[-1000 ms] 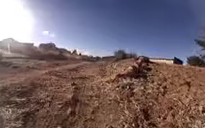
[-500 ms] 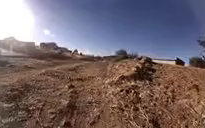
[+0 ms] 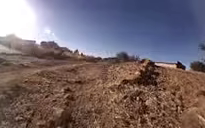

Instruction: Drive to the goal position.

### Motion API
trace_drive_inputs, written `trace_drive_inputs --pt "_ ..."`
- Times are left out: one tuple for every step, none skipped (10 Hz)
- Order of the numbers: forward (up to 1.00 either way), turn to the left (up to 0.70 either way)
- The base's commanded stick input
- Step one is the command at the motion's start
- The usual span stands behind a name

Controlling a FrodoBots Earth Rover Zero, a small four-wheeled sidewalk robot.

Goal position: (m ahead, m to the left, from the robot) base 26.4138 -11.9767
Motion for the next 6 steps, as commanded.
trace_drive_inputs --pt "0.5 0.0" --pt "0.5 0.0" --pt "0.5 0.0" --pt "0.5 0.0" --pt "0.5 0.0" --pt "0.5 0.0"
